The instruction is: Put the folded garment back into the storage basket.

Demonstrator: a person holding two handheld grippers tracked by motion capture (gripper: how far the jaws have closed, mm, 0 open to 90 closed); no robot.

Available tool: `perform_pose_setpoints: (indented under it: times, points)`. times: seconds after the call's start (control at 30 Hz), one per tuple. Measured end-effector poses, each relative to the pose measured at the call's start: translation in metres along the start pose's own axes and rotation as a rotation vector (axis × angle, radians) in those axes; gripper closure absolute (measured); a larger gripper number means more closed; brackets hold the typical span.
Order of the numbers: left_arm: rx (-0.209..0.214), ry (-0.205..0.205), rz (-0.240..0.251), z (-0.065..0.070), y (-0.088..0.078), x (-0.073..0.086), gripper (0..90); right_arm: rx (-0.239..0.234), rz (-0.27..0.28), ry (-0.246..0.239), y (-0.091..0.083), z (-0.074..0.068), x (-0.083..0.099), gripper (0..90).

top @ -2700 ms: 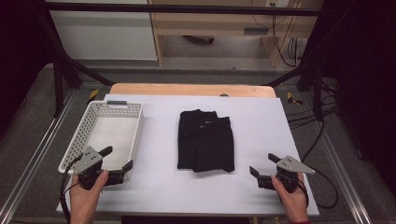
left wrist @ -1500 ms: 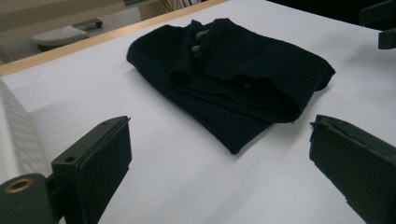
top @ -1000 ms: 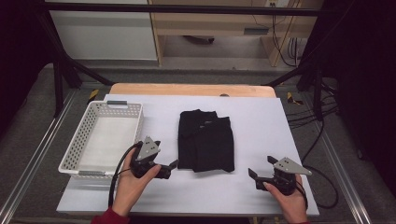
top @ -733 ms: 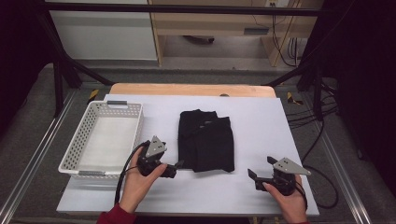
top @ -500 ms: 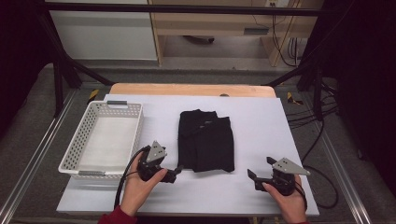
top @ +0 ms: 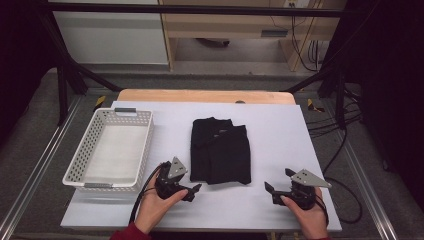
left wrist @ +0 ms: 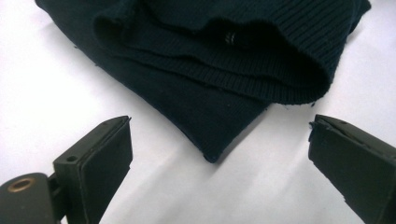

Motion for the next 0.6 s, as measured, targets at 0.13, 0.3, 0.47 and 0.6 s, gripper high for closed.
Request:
perform_pose_setpoints:
  times: [0.13, 0.3, 0.47, 0.6]
  points:
    - [-0.005, 0.000, -0.022, 0.001, 0.004, 0.002, 6.5, 0.000, -0.002, 0.000, 0.000, 0.000, 0.000, 8.6]
    - [-0.009, -0.002, -0.036, 0.001, 0.006, 0.003, 7.1, -0.001, -0.007, -0.001, 0.001, 0.000, 0.000, 8.7]
    - [-0.001, -0.003, -0.057, 0.001, 0.009, 0.005, 7.4, 0.000, -0.012, -0.007, 0.001, 0.000, 0.001, 8.9]
    - [-0.001, -0.005, -0.062, 0.001, 0.010, 0.007, 8.4, 0.001, -0.015, -0.006, 0.001, -0.001, 0.001, 9.0]
Point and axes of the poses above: each handheld gripper's, and its own axes: y roughly forward along the jaws, x roughly out of its underside, z roughly to its right, the point moved 3 cm from there along y, roughly forward along the jaws, and after that the axes turned 7 degrees about x, right-handed, at the moved point
